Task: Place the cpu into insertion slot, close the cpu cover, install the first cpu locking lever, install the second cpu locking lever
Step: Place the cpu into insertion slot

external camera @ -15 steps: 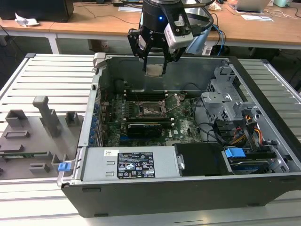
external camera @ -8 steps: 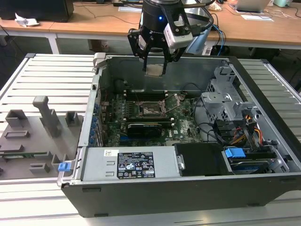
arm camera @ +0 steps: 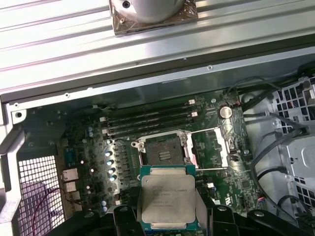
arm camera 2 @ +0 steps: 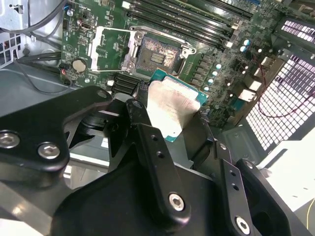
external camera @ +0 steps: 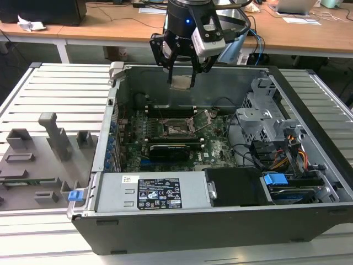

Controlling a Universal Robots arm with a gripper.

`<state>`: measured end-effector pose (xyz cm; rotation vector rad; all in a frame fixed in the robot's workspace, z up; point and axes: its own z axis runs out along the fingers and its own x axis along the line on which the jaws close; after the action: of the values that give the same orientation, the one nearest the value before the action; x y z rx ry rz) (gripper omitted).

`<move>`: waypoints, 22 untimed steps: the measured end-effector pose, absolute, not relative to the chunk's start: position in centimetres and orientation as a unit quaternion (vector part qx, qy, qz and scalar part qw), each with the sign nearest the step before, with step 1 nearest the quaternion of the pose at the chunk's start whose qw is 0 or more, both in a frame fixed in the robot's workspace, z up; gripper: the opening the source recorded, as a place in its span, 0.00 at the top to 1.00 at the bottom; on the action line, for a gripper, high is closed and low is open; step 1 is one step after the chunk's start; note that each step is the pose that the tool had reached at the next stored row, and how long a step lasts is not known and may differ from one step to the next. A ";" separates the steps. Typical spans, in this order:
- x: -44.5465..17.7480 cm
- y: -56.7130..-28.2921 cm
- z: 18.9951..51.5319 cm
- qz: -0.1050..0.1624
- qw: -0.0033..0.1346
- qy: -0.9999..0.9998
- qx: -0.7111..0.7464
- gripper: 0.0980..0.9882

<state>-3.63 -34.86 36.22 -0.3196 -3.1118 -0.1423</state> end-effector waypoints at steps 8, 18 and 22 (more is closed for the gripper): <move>-3.6 -34.9 36.2 -0.046 0.005 -0.993 -0.111 0.52; -3.6 -34.9 36.2 -0.046 0.004 -0.991 -0.124 0.52; -3.6 -34.9 36.2 -0.046 0.004 -0.991 -0.128 0.52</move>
<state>-3.63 -34.86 36.22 -0.4024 -3.1047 -0.1429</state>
